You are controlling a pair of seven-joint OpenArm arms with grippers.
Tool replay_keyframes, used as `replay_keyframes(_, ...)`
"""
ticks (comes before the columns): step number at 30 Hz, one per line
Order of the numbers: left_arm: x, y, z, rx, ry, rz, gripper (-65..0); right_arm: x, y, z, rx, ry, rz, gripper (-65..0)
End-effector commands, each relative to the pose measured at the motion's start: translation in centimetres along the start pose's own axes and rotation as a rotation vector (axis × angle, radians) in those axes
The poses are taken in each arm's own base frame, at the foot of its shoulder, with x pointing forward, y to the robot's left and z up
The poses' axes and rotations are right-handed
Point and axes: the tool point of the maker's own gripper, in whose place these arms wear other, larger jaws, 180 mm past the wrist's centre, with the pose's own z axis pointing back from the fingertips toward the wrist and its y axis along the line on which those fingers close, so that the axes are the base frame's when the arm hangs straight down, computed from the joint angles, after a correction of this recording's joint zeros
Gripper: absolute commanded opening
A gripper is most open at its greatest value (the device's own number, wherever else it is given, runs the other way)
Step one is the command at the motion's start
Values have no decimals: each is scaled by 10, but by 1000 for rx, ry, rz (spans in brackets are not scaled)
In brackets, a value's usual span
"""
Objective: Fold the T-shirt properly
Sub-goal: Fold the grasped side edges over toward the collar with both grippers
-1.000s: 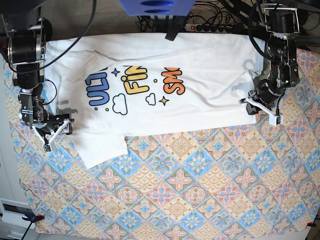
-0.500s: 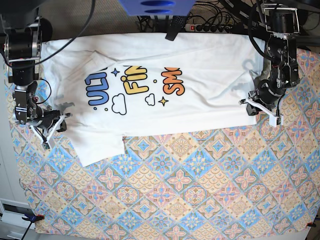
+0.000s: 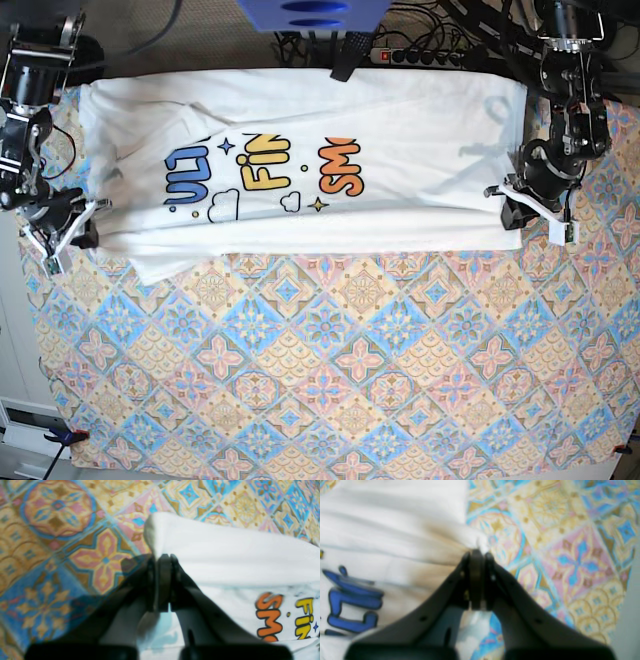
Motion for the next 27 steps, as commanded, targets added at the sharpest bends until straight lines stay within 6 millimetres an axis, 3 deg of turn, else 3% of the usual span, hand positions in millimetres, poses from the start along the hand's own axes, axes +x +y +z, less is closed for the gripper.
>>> replay_keyframes(1, 15, 3, 7, 5, -47, -22, -650, 14, -17, 14, -45, -37, 22, -648)
replay_keyframes(7, -2, 7, 22, 22, -16, -32, -650, -5, -3, 42, -24, -8, 106, -649)
replay_keyframes(11, -24, 11, 29, 33, 33, -26, -650, -25, 7, 53, -6, 31, 135, -649)
replay_keyframes(16, -46, 14, 35, 40, 84, -17, -650, -45, 16, 58, 13, 73, 144, -649)
replay_keyframes(27, -96, 41, 37, 102, 207, 45, -650, -55, 19, 58, 22, 98, 138, -650)
